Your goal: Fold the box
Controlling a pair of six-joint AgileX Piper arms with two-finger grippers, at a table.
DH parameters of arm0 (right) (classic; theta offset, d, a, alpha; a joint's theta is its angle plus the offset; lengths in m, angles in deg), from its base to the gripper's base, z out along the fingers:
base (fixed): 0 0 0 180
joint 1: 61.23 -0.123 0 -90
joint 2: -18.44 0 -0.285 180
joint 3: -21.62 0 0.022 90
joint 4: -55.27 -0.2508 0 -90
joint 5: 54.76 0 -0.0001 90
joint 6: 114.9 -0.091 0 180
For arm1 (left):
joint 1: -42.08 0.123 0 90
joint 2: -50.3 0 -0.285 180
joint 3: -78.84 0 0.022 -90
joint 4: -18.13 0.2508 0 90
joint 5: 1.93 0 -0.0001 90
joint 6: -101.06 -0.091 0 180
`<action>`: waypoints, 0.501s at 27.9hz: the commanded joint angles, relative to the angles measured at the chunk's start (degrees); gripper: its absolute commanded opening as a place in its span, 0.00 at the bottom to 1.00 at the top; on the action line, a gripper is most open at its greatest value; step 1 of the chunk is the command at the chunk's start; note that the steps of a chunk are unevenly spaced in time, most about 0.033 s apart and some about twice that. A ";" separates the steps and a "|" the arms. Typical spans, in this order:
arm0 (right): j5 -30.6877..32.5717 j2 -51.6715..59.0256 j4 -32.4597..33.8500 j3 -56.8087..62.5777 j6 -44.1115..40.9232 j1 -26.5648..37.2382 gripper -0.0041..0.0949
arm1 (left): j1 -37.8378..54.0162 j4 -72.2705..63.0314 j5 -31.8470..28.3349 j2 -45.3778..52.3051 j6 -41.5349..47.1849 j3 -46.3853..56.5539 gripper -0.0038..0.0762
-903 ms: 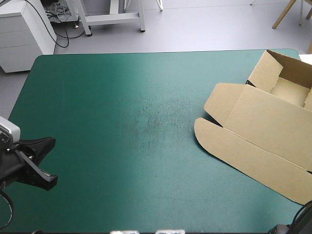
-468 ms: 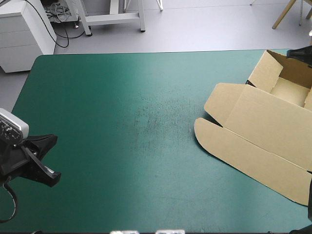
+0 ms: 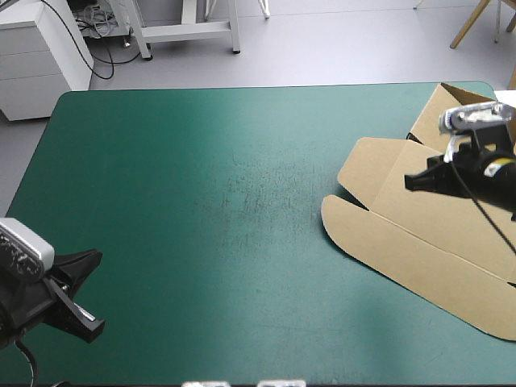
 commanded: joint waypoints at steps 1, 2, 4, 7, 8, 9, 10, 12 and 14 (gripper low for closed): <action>-11.66 9.99 -0.04 9.35 1.96 -2.01 0.04 | -0.06 -0.92 -9.21 4.09 -0.01 5.00 0.04; -13.36 12.46 -0.04 12.14 1.96 -2.11 0.04 | -0.06 -0.79 -10.54 5.42 -0.01 7.13 0.04; -15.73 17.02 -0.60 17.08 1.96 -2.11 0.04 | -0.06 -1.27 -12.34 7.61 -0.01 10.92 0.04; -17.90 22.81 -0.83 22.95 1.96 -2.11 0.04 | -0.06 -3.26 -14.09 11.16 -0.82 15.09 0.04; -18.70 24.77 -0.83 24.94 1.96 -2.11 0.04 | -0.06 -3.98 -14.69 12.37 -2.25 16.08 0.04; -20.87 28.61 -0.83 28.64 1.96 -2.11 0.04 | -0.06 -6.02 -16.05 14.59 -4.61 18.72 0.04; -21.46 30.07 -0.83 30.00 1.96 -2.11 0.03 | -0.06 -6.74 -16.74 16.03 -5.05 19.80 0.04; -22.64 33.53 -0.83 33.12 1.96 -2.11 0.02 | -0.06 -7.51 -17.33 18.05 -5.17 21.48 0.04; -23.36 36.36 -0.83 35.52 1.96 -2.11 0.02 | -0.06 -7.84 -17.62 20.04 -5.17 23.17 0.04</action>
